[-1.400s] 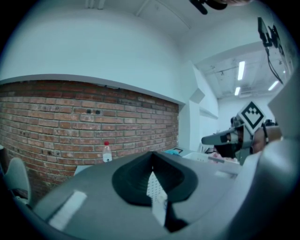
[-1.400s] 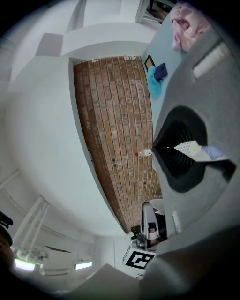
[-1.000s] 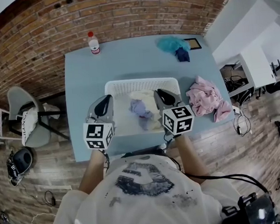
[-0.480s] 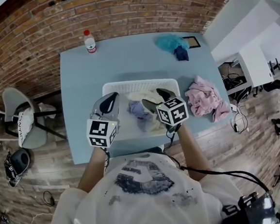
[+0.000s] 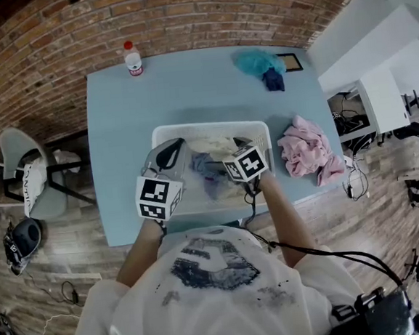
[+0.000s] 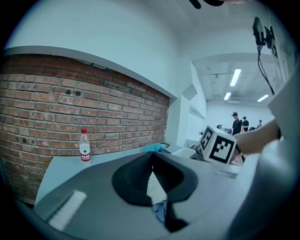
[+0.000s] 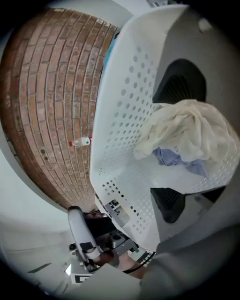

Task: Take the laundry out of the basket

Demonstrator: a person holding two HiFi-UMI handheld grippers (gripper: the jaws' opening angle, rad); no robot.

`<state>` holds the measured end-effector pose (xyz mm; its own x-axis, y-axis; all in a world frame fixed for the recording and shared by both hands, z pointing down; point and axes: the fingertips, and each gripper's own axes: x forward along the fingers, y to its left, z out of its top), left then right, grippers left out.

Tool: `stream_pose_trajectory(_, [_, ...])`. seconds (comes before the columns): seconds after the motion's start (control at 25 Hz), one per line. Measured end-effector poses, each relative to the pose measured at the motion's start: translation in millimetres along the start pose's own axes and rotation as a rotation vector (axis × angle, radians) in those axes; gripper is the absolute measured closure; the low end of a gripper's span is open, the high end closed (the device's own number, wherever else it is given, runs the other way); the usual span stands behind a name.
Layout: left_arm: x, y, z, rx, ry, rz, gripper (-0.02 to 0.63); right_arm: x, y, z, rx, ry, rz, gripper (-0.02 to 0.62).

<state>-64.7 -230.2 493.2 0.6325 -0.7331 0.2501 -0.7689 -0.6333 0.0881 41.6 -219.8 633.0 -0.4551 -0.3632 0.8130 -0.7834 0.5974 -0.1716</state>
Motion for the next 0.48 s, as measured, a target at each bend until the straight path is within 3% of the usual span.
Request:
stream_pose_trajectory(0.32, [10, 6, -9, -0.005, 0.033, 0.002, 0.615, 32, -8, -22, -0.029, 0.112, 0.018, 0.04])
stream_pose_trajectory(0.48, [13, 5, -12, 0.031, 0.053, 0.009, 0.615, 42, -15, -32, -0.033, 0.16, 0.016, 0.04])
